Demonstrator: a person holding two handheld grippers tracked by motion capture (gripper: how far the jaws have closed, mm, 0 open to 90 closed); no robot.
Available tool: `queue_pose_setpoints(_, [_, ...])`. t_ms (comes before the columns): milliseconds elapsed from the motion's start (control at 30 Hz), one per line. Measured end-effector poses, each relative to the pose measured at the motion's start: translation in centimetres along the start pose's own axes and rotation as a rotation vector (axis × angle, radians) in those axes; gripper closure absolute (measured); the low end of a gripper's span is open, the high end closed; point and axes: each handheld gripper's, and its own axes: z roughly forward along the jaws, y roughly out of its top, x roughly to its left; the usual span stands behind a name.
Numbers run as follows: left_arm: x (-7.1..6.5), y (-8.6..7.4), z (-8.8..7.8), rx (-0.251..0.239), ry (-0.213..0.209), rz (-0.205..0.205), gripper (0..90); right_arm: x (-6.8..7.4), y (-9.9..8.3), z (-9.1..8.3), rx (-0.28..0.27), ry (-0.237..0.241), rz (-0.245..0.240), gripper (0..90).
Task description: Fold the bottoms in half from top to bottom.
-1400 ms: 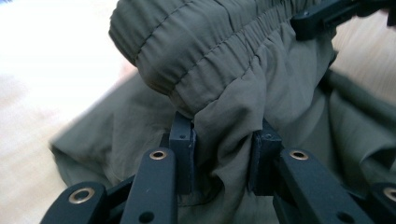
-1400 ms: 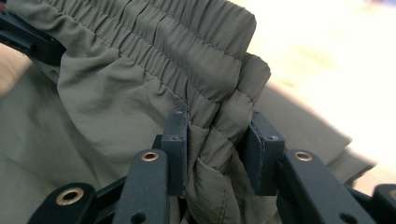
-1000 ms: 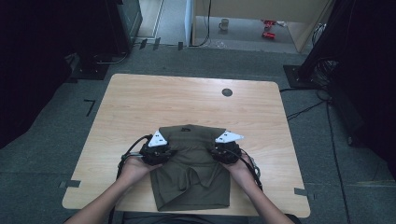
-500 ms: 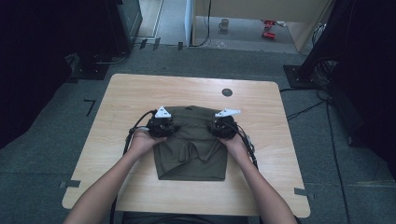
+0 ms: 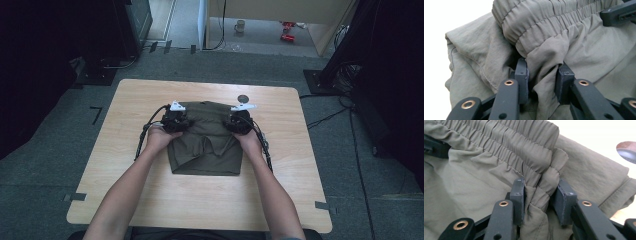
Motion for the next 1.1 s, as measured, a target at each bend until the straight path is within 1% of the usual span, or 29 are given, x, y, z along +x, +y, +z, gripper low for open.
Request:
queue_pose_setpoints(67, [-0.4,0.3,-0.7,-0.013,0.011,0.026,72.6,0.2,0.2,-0.6,-0.006,0.000,-0.006,64.3])
queue_pose_setpoints(100, [-0.6,0.4,-1.0,-0.029,0.013,0.027,72.6,0.5,0.4,-1.0,-0.013,0.000,-0.014,64.3])
queue_pose_setpoints(133, [-0.9,0.5,-1.7,-0.063,0.016,0.030,72.6,0.6,0.5,-1.4,-0.019,-0.001,-0.018,64.3])
queue_pose_setpoints(200, [-1.5,0.6,-2.7,-0.106,0.005,0.033,72.6,1.0,0.6,-2.6,-0.070,-0.006,-0.039,64.2])
queue_pose_setpoints(233, [-1.7,0.6,-3.0,-0.119,0.000,0.036,72.2,1.1,0.6,-3.1,-0.089,-0.009,-0.049,64.0])
queue_pose_setpoints(300, [-2.2,0.5,-3.8,-0.124,-0.025,0.038,69.0,1.3,0.5,-3.9,-0.095,-0.002,-0.045,63.1])
queue_pose_setpoints(333, [-2.5,0.2,-4.2,-0.131,-0.043,0.039,65.5,1.4,0.5,-4.2,-0.084,0.008,-0.040,62.4])
queue_pose_setpoints(367, [-2.6,0.1,-4.3,-0.131,-0.050,0.041,61.5,1.5,0.2,-4.6,-0.086,0.021,-0.041,62.1])
queue_pose_setpoints(400, [-2.8,-0.1,-4.5,-0.128,-0.058,0.050,60.2,1.6,0.0,-4.8,-0.092,0.024,-0.047,61.8])
queue_pose_setpoints(433, [-3.0,-0.3,-4.5,-0.118,-0.067,0.058,56.9,1.8,-0.2,-5.0,-0.094,0.028,-0.056,61.0])
queue_pose_setpoints(467, [-3.1,-0.5,-4.6,-0.104,-0.071,0.069,53.1,1.9,-0.4,-5.2,-0.084,0.037,-0.061,60.2])
queue_pose_setpoints(533, [-3.4,-0.7,-4.7,-0.073,-0.071,0.093,48.5,2.0,-0.7,-5.4,-0.069,0.053,-0.070,56.4])
queue_pose_setpoints(567, [-3.5,-0.8,-4.8,-0.068,-0.072,0.102,47.9,2.1,-0.9,-5.6,-0.060,0.055,-0.076,55.5])
queue_pose_setpoints(633, [-3.7,-1.1,-5.2,-0.069,-0.091,0.108,47.0,2.3,-1.2,-5.9,-0.058,0.066,-0.088,53.8])
queue_pose_setpoints(733, [-3.7,-1.4,-5.9,-0.057,-0.117,0.104,44.0,2.4,-1.6,-6.5,-0.046,0.101,-0.089,52.0])
queue_pose_setpoints(800, [-3.8,-1.8,-6.4,-0.055,-0.147,0.108,43.7,2.5,-2.0,-7.1,-0.048,0.125,-0.088,51.6])
queue_pose_setpoints(867, [-4.0,-2.3,-6.7,-0.040,-0.166,0.122,44.1,2.7,-2.5,-7.7,-0.042,0.148,-0.084,51.8])
queue_pose_setpoints(933, [-4.3,-3.1,-7.3,-0.020,-0.180,0.154,43.7,2.9,-3.1,-8.2,-0.032,0.170,-0.085,51.8])
queue_pose_setpoints(967, [-4.4,-3.5,-7.7,-0.019,-0.187,0.163,43.7,3.1,-3.4,-8.5,-0.033,0.185,-0.084,51.8])
queue_pose_setpoints(1033, [-4.5,-4.4,-8.4,-0.013,-0.214,0.174,43.8,3.4,-4.1,-9.0,-0.024,0.209,-0.088,51.8])
queue_pose_setpoints(1100, [-4.5,-5.2,-9.0,-0.005,-0.229,0.187,43.7,3.9,-5.0,-9.5,-0.007,0.234,-0.124,53.1])
